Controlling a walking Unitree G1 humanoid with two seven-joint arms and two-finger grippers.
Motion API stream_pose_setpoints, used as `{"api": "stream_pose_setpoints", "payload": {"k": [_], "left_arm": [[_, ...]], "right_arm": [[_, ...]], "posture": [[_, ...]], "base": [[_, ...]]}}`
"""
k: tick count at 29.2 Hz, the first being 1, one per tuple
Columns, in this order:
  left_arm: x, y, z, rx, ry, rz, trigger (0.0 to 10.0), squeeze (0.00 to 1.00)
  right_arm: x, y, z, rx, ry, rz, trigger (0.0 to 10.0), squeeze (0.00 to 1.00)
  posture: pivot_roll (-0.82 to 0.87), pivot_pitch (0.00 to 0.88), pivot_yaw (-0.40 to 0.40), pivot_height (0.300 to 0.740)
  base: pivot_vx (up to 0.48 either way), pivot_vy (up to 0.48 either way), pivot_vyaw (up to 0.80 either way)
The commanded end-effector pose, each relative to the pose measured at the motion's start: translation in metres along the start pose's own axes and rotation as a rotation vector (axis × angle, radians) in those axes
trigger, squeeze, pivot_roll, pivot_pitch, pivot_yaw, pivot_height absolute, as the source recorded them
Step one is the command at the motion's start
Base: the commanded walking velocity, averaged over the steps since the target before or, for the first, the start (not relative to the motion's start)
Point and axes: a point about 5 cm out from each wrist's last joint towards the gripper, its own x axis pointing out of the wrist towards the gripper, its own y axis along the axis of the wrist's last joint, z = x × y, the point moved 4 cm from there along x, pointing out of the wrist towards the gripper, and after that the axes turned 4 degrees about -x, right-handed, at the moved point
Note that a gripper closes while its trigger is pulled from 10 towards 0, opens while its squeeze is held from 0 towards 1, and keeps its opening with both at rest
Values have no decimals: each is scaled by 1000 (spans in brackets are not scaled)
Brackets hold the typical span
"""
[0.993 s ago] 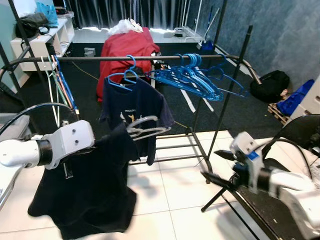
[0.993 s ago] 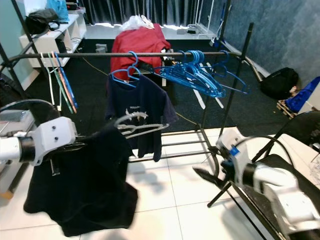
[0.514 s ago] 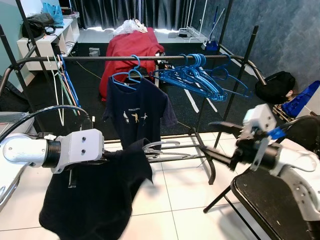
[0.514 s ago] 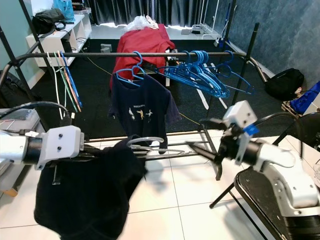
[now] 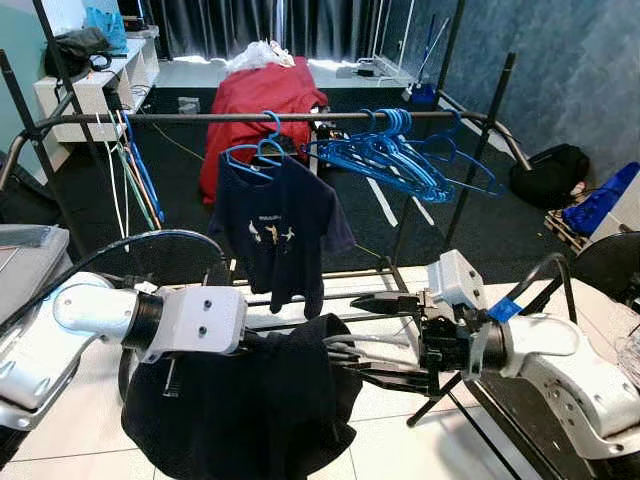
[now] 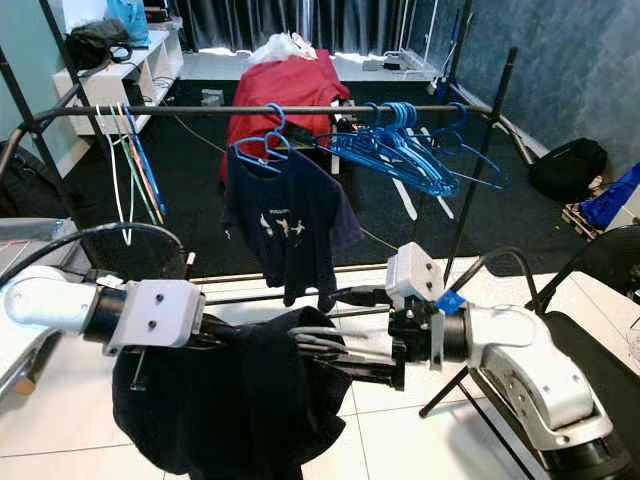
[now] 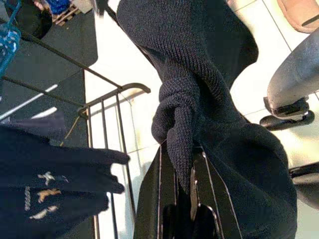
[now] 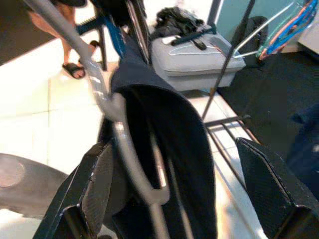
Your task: Hang hanger
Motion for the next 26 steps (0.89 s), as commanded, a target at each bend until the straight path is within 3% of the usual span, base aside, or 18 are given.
{"api": "stream_pose_setpoints", "payload": {"k": [1,4,5,6,7,15,26], "left_arm": [[4,9,1,25,-20,31,10000,0],[6,11,1,25,-26,38,10000,0],[6,11,1,25,-26,35,10000,0],[6,11,1,25,-26,35,10000,0],[5,11,0,25,-25,34,10000,0],[5,12,-2,26,-19,35,10000,0],[4,12,-5,27,-17,33,10000,0]], "right_arm": [[5,-5,0,-13,-2,-26,10000,0],[12,-10,3,-36,-26,-58,10000,0],[14,-13,4,-39,-35,-71,7882,0],[14,-13,4,-39,-35,-71,7882,0],[15,-15,3,-38,-38,-78,0,0],[20,-16,3,-34,-55,-71,0,0],[22,-9,18,-58,-144,-18,0,0]], "posture": [[-2,16,-17,740],[-2,16,-17,740],[1,16,-14,740],[1,16,-14,740],[4,17,-14,740],[3,16,-13,740],[2,18,-13,740]], "base": [[0,0,0],[0,0,0],[0,0,0],[0,0,0],[0,0,0],[0,0,0],[0,0,0]]}}
